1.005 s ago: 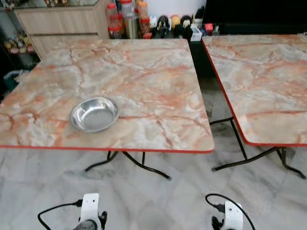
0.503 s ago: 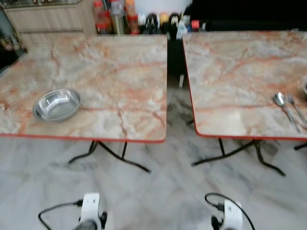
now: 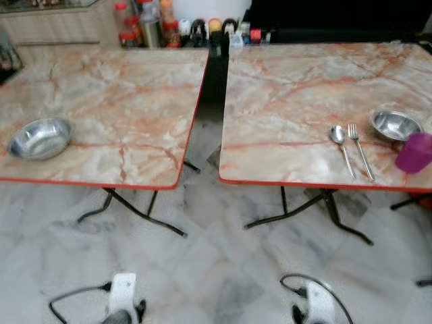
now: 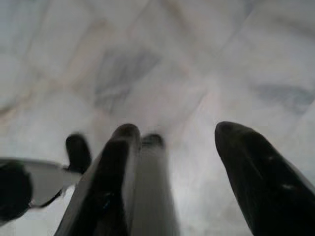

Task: Setting the table

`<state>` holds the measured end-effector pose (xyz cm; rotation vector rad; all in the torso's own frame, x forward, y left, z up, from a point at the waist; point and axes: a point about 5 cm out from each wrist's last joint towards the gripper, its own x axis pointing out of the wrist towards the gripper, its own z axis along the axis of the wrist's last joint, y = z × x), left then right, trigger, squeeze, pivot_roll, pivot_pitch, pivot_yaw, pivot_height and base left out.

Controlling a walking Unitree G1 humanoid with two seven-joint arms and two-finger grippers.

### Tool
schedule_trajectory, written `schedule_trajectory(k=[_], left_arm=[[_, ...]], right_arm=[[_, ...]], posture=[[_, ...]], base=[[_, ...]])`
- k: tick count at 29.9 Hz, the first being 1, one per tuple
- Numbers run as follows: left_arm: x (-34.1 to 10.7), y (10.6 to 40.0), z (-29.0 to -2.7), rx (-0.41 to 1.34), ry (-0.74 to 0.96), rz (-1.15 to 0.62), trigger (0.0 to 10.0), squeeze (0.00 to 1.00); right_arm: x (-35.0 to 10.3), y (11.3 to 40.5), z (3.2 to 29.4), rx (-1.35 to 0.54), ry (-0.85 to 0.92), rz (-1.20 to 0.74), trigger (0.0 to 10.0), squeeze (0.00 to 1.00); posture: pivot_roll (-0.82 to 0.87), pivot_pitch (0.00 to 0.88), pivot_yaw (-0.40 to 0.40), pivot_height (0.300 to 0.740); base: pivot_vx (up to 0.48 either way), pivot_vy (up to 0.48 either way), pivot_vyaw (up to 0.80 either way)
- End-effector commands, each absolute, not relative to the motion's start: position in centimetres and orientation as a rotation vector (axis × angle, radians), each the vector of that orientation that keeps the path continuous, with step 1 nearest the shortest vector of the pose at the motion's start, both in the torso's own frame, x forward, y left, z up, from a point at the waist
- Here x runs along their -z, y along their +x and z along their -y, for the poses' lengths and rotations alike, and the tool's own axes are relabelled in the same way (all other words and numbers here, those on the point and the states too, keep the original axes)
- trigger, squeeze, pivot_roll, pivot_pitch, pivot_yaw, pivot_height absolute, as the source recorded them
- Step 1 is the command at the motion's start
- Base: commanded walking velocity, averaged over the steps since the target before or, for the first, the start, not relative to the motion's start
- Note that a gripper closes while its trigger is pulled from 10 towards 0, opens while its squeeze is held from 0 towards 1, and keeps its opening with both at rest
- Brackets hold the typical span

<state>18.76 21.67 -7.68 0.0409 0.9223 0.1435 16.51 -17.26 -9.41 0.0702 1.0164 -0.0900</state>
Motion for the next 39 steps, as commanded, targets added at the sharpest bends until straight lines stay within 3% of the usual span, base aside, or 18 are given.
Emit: schedule_trajectory(k=[1,11,17,25,39], left_arm=[[7.7,18.9,-21.3,-0.139,0.033,-0.928,10.0,0.0],[7.8,18.6,-21.4,-0.14,0.024,-0.933,10.0,0.0],[7.9,18.4,-21.6,-0.141,0.023,-0.939,10.0,0.0],[8.0,18.2,-21.6,-0.135,0.023,-0.948,10.0,0.0],[8.1,18.2,-21.4,-0.119,0.027,-0.952,10.0,0.0]], right_arm=[[9.3,16.5,18.2,0.123,0.071,-1.013,10.0,0.0],[9.0,16.7,19.6,0.145,0.066,-0.999,10.0,0.0],[9.1,16.8,19.2,0.143,0.065,-1.001,10.0,0.0],[9.3,16.5,18.9,0.149,0.074,-1.017,10.0,0.0],[9.2,16.6,18.9,0.139,0.054,-1.018,10.0,0.0]], posture=[[-0.06,0.119,0.044,0.74],[-0.07,0.118,0.039,0.74],[-0.07,0.118,0.04,0.74],[-0.07,0.104,0.041,0.74],[-0.07,0.091,0.033,0.74]], base=[[0.27,-0.394,0.0],[0.268,-0.395,0.0],[0.266,-0.396,0.0],[0.0,-0.442,-0.39],[0.0,-0.479,0.0]])
